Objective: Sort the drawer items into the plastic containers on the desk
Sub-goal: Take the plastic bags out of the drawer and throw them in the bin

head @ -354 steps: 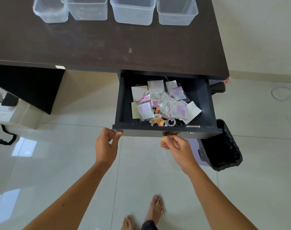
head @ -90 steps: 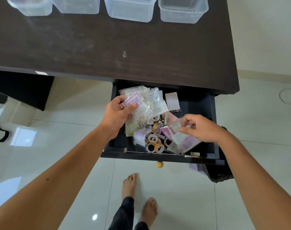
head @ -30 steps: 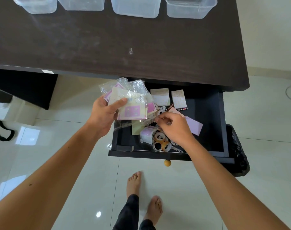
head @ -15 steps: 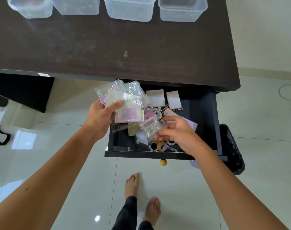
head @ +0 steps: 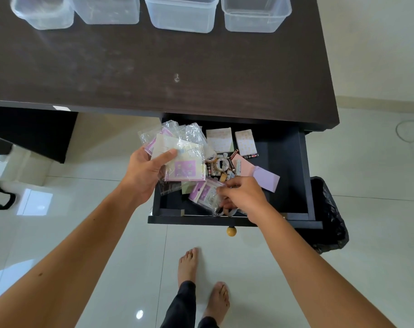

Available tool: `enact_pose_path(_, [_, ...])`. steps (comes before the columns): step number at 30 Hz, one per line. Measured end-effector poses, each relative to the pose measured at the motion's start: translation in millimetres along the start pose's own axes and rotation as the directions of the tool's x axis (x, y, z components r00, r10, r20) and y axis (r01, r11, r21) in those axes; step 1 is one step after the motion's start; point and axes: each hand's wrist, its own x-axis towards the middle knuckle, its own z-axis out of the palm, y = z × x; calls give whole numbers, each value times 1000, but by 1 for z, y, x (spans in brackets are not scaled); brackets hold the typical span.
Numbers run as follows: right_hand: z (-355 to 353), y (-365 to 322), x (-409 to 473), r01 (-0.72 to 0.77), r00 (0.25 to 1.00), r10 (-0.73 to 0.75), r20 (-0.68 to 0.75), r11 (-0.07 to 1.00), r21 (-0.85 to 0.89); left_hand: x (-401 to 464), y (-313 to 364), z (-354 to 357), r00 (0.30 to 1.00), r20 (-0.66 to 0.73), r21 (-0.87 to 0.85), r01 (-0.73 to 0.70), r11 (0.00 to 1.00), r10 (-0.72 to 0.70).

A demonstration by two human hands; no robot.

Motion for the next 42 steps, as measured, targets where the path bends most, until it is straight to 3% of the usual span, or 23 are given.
enact_pose_path(9, [-25, -8, -12, 72, 997, -72, 20, 997, -5, 0, 4, 5, 1000, 24, 18, -19, 1000, 18])
enact_pose_path(15, [-73, -16, -28, 152, 988, -146, -45, 959, 240, 2, 5, 29, 999, 34, 47, -22, 999, 21])
enact_pose_path(22, [-133, -24, -52, 249, 968, -209, -137, 766, 593, 3, -4, 93, 994, 107, 92, -15, 996, 5])
enact_pose_path(25, [-143, -23, -54, 279, 960, -232, -156, 756, 592, 6, -14, 125, 981, 194, 172, -37, 984, 3])
enact_pose_path(31, [-156, -8, -54, 289, 940, -185, -286, 878, 381, 0, -22, 181, 952, 290, 237, 26, 971, -96])
enact_pose_path(38, [-194, 19, -60, 272, 927, -78, -366, 811, 517, 0, -26, 240, 869, 464, 314, 23, 949, -174])
enact_pose_path(42, [-221, 40, -68, 316, 890, -28, -454, 756, 573, -2, -39, 282, 815, 507, 306, 134, 943, -280])
